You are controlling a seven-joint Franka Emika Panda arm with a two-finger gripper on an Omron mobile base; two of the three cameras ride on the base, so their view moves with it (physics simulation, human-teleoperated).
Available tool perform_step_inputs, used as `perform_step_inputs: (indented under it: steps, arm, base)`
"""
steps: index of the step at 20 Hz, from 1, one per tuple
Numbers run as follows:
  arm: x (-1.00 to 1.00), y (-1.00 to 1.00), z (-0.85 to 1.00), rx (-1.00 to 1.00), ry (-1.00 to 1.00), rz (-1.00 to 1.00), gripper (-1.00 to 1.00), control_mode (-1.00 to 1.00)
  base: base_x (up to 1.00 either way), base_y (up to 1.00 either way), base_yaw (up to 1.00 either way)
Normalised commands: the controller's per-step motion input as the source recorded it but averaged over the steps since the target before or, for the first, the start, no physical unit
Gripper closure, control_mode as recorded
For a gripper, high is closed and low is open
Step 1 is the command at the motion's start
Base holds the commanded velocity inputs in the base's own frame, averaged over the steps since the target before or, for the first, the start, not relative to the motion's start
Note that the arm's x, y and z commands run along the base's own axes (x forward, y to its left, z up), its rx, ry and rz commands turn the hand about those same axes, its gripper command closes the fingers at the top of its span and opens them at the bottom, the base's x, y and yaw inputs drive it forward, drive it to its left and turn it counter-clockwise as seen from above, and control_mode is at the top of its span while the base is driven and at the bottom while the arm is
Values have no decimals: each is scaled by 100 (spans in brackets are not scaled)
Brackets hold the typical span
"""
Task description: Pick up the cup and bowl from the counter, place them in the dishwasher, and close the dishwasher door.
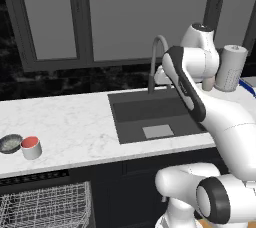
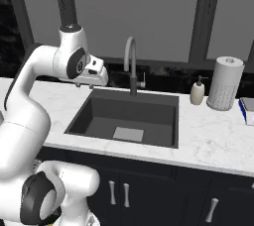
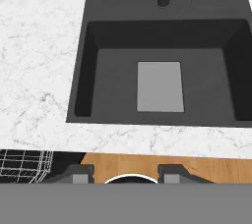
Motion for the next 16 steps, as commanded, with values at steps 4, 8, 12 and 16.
perform_step_inputs:
  steps: [4,8,12,16]
  arm:
    - [-3,0,-2,0,4,0,-100,-100]
    - [-67,0,-1,0,-11,2,-100,-100]
    - [-60,0,-5,0,-8,0,-100,-100]
    - [-14,18,-12,0,7,0,-100,-100]
  base:
    - [0,0,0]
    - [0,0,0]
    - [0,0,0]
    - [0,0,0]
